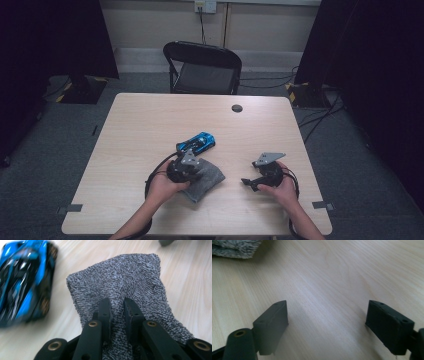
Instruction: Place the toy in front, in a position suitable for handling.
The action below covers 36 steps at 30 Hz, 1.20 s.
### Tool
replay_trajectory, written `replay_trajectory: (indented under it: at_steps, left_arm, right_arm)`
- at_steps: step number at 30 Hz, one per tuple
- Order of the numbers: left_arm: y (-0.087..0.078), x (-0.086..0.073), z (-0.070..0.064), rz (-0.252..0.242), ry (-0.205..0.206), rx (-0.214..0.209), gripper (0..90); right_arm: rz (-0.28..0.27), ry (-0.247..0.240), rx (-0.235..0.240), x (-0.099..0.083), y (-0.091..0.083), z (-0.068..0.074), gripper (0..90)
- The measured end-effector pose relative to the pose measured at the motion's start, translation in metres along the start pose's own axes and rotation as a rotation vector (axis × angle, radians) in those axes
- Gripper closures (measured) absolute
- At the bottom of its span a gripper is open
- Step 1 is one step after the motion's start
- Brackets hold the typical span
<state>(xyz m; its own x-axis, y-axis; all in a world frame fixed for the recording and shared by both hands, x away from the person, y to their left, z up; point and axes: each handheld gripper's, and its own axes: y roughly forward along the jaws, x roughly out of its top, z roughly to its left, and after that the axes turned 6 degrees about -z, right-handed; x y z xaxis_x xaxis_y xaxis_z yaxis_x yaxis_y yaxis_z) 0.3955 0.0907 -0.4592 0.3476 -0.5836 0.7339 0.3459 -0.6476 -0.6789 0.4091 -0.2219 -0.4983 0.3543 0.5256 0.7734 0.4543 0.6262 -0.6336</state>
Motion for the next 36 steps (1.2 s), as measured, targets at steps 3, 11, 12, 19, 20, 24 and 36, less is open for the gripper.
replay_trajectory:
  at_steps: [3, 11, 12, 19, 20, 24, 36]
  left_arm:
    - [0.013, 0.018, 0.001, 0.006, 0.030, -0.025, 77.5]
    - [0.046, 0.061, -0.001, 0.024, 0.089, -0.104, 77.2]
    - [0.051, 0.065, -0.002, 0.032, 0.105, -0.116, 77.2]
    - [0.085, 0.083, -0.016, 0.027, 0.132, -0.189, 76.9]
    - [0.088, 0.084, -0.018, 0.026, 0.139, -0.193, 76.9]
    - [0.095, 0.083, -0.017, 0.010, 0.116, -0.180, 57.2]
    - [0.036, 0.055, -0.009, -0.047, 0.040, -0.130, 28.4]
  right_arm:
    - [-0.021, -0.024, -0.008, 0.002, -0.013, -0.004, 15.6]
    - [-0.093, 0.041, -0.012, -0.001, -0.043, -0.020, 15.0]
    - [-0.094, 0.044, -0.016, -0.002, -0.046, -0.022, 14.7]
    - [-0.136, 0.058, -0.009, -0.006, -0.059, -0.028, 15.6]
    - [-0.136, 0.058, -0.009, -0.006, -0.059, -0.028, 15.6]
    - [-0.142, 0.053, 0.009, -0.006, -0.061, -0.027, 16.8]
    - [-0.146, -0.066, 0.155, 0.017, -0.042, -0.007, 20.5]
